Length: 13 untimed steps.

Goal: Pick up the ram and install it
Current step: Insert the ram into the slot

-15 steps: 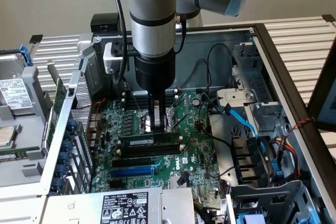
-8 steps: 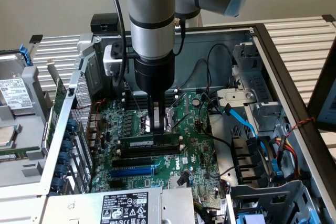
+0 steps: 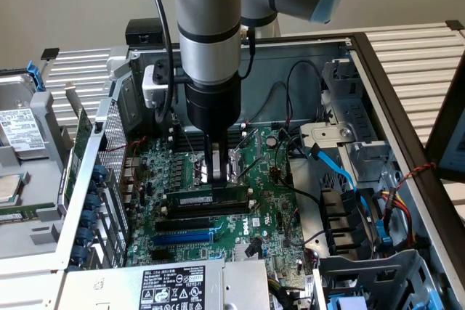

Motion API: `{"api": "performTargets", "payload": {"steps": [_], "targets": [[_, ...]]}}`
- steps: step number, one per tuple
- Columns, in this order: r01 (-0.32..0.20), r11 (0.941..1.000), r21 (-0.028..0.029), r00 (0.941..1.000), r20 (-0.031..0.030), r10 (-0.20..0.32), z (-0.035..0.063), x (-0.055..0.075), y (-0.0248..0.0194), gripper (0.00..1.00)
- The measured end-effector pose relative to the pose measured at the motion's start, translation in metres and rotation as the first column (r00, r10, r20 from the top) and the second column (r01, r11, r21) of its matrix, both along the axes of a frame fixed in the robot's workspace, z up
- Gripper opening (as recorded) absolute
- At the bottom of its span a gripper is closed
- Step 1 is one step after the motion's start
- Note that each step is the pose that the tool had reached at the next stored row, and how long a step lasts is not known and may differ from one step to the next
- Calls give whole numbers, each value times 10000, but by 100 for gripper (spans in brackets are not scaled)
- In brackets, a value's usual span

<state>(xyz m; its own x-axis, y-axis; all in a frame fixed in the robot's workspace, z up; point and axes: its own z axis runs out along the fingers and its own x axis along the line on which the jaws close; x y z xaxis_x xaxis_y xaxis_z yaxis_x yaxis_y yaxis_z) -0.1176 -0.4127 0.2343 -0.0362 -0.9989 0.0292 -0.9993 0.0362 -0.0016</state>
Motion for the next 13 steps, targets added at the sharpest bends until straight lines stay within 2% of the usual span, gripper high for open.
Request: {"api": "performTargets", "payload": {"steps": [1, 13], "targets": [[-1, 10000, 1, 10000, 34, 1, -4, -1, 0, 13], [0, 10000, -8, 10000, 42, 1, -31, -15, 0, 13]]}}
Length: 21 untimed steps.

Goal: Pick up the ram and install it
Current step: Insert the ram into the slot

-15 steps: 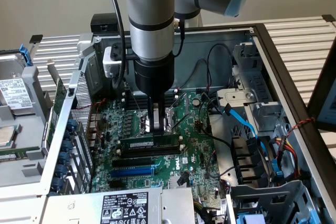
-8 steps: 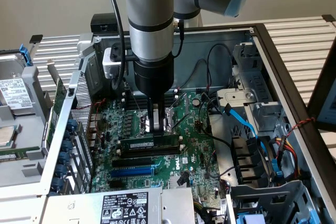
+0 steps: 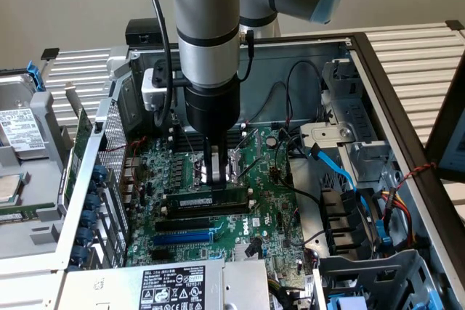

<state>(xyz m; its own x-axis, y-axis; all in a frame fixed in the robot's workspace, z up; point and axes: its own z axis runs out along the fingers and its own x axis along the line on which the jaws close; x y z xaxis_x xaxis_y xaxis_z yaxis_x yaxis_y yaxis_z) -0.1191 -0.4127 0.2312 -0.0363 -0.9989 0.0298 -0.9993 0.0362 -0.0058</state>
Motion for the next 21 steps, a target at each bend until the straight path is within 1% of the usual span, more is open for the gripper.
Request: {"api": "performTargets", "payload": {"steps": [12, 16, 21], "targets": [[0, 10000, 1, 10000, 11, 0, -32, -20, 1, 13], [2, 10000, -3, 10000, 25, -2, -32, -27, 1, 13], [8, 10000, -8, 10000, 62, -8, -34, -29, -4, 13]]}}
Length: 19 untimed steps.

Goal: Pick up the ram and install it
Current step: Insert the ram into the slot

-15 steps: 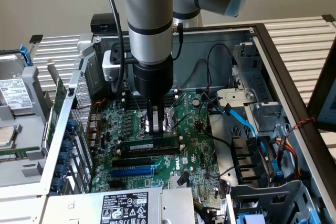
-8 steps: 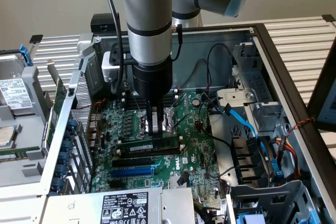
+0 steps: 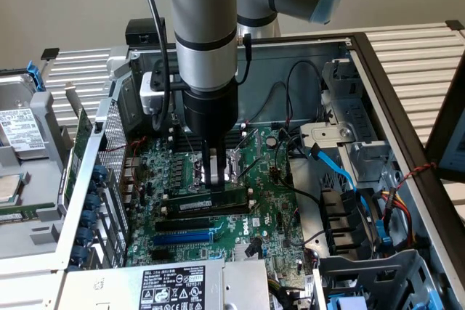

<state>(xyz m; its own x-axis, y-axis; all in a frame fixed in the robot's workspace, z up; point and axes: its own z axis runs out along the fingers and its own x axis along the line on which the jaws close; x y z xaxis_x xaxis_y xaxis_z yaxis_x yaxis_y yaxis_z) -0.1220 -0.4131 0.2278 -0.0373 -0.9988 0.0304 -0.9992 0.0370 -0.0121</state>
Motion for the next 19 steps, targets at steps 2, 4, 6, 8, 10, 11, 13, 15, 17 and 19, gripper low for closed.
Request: {"api": "performTargets", "payload": {"steps": [2, 4, 6, 8, 10, 11, 13, 15, 17, 19], "targets": [[3, 10000, -1, 10000, 18, -3, -1, 1, -1, 13], [6, 10000, -1, 10000, 45, -6, -3, 1, -1, 13], [11, 10000, -2, 10000, 61, -11, -5, -1, -2, 13], [21, 10000, -2, 10000, 74, -21, -8, -5, -2, 13], [23, 10000, -3, 10000, 86, -23, -10, -12, -2, 13], [23, 10000, -3, 10000, 92, -23, -12, -15, -2, 13], [24, 10000, -1, 9999, 104, -24, -14, -20, -2, 15], [23, 10000, -2, 9999, 115, -23, -17, -23, -2, 15], [24, 10000, -3, 9999, 116, -23, -17, -26, -2, 21], [23, 10000, -3, 9999, 115, -23, -13, -27, -3, 21]]}}
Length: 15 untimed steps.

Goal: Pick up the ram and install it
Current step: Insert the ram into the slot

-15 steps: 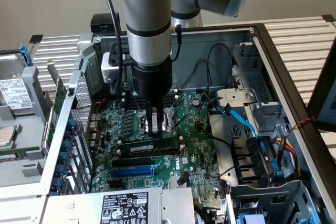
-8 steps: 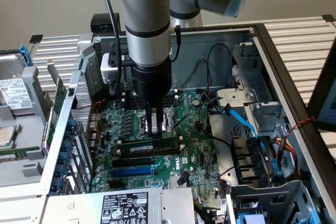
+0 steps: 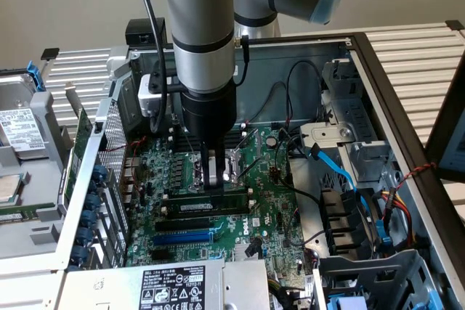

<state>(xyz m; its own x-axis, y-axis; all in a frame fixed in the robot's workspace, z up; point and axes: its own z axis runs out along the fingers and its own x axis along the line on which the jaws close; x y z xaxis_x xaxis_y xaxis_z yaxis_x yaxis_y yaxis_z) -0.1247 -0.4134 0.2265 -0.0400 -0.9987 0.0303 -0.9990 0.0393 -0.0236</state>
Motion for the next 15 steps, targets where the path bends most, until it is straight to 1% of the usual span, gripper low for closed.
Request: {"api": "performTargets", "payload": {"steps": [1, 2, 3, 6, 7, 8, 9, 15], "targets": [[0, 10000, 1, 10000, -14, 0, 5, 0, 0, 21], [1, 10000, 4, 10000, -50, -1, 12, 0, 0, 21], [1, 10000, 5, 9999, -119, -1, 21, 0, 1, 21], [1, 10000, 12, 9992, -390, 0, 43, 0, 0, 21], [1, 10000, 23, 9990, -447, 0, 55, 0, 0, 21], [1, 10000, 36, 9989, -467, 0, 75, 0, 1, 21], [3, 10000, 43, 9989, -473, -1, 94, -1, 1, 21], [1, 10000, 54, 9989, -473, 1, 255, 0, 1, 21]]}}
